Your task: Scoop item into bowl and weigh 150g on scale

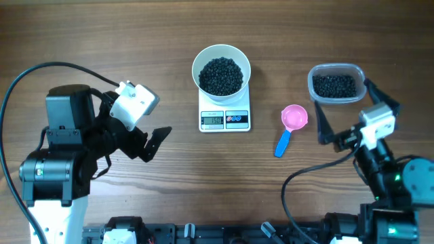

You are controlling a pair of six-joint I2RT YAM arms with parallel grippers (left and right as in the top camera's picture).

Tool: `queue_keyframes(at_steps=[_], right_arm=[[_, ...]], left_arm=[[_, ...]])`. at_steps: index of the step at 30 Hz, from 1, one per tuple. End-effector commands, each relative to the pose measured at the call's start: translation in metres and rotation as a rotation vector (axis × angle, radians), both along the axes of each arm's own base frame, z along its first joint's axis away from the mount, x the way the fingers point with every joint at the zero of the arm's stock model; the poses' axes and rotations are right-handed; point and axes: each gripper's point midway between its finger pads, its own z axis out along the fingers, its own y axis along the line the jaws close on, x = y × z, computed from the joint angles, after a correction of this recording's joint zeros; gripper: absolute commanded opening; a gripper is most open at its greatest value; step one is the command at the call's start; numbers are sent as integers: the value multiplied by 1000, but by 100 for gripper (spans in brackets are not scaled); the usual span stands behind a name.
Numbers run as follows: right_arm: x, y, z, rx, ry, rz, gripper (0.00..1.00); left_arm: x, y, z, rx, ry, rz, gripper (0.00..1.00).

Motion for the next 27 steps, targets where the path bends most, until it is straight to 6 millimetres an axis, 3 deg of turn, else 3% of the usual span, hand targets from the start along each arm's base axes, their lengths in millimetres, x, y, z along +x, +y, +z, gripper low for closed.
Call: queue_keyframes(at_steps=[1, 10, 14, 21, 25, 27], right_arm=[[-7, 5, -20, -32, -45, 23, 100], [-32, 8, -54, -44, -149, 24, 100], [-35, 8, -79, -45, -161, 24, 100], [-24, 5, -108, -26, -124, -11, 100], [-15, -2, -138, -18, -55, -57, 100], [-13, -8, -142, 59, -11, -88, 100]], left_arm=[[1, -1, 7, -4, -24, -16, 100], [1, -1, 7, -4, -24, -16, 100], [1, -1, 7, -4, -24, -16, 100], [1, -1, 7, -4, -24, -16, 100], [1, -1, 7, -4, -24, -16, 100], [1, -1, 7, -4, -24, -16, 100]])
